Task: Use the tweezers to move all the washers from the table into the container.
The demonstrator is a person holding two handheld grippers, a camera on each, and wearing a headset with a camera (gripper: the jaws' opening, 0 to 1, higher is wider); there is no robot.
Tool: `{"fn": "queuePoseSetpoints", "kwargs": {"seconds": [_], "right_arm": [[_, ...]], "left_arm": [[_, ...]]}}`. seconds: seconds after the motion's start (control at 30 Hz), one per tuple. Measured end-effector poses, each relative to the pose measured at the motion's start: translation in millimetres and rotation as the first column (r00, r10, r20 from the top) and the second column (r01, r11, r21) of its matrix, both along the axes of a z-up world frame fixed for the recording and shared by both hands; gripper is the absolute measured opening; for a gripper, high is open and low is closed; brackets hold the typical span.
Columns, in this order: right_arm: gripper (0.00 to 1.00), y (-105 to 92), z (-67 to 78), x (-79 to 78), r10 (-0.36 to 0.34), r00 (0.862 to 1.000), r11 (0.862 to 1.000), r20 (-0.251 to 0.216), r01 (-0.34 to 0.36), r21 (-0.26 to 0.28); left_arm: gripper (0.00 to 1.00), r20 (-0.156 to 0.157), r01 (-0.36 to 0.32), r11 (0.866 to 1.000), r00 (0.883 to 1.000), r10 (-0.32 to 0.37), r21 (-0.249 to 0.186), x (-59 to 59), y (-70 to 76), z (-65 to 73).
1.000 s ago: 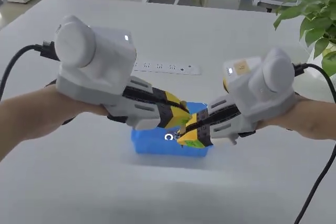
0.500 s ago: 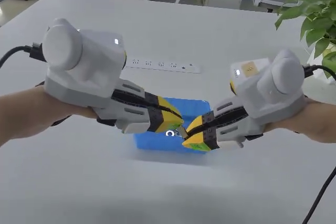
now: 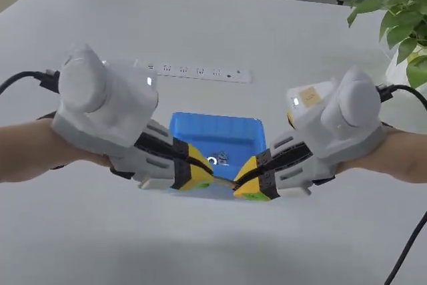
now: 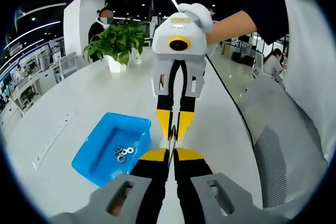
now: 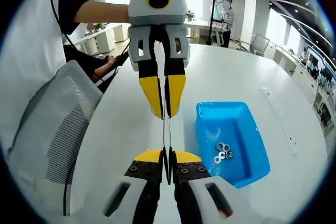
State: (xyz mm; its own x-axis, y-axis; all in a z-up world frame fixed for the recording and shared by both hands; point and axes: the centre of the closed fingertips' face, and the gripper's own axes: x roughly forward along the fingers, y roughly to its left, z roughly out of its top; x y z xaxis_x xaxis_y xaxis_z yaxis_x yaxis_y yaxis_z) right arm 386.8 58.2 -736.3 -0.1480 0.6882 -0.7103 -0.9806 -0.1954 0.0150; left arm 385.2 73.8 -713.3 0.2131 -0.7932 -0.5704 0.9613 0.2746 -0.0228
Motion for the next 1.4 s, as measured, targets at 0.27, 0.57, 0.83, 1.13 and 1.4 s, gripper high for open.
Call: {"fn": "queuePoseSetpoints", "kwargs": {"seconds": [0.27, 0.57, 0.83, 1.13, 1.4], "right_arm": [[0.08, 4.3, -30.6, -0.2, -0.014, 1.0, 0.999, -0.008, 0.014, -0.049], [0.08, 2.7, -57.6, -0.8, -0.024, 1.0, 0.995, 0.002, 0.024, -0.097], [0.08, -0.6, -69.1, 0.7, -0.022, 0.999, 0.993, 0.042, 0.027, -0.113], [0.11, -1.5, -71.7, -1.9, -0.015, 0.997, 0.992, 0.072, 0.024, -0.124], [0.19, -3.7, -71.9, -7.6, -0.001, 0.998, 0.989, 0.061, 0.009, -0.145]], "left_arm": [[0.08, -0.032, 0.001, 0.995, 0.999, 0.002, 0.097, -1.4, 5.1, -44.6], [0.08, -0.057, -0.004, 0.991, 0.998, 0.012, 0.133, -0.7, 5.1, -72.4], [0.08, -0.079, -0.004, 0.992, 0.997, 0.014, 0.123, 1.8, 2.6, -80.4], [0.08, -0.06, 0.02, 0.984, 0.998, -0.009, 0.176, -1.0, 6.0, -87.8], [0.15, -0.059, -0.028, 0.983, 0.997, 0.04, 0.179, 4.0, 11.4, -84.2]]}}
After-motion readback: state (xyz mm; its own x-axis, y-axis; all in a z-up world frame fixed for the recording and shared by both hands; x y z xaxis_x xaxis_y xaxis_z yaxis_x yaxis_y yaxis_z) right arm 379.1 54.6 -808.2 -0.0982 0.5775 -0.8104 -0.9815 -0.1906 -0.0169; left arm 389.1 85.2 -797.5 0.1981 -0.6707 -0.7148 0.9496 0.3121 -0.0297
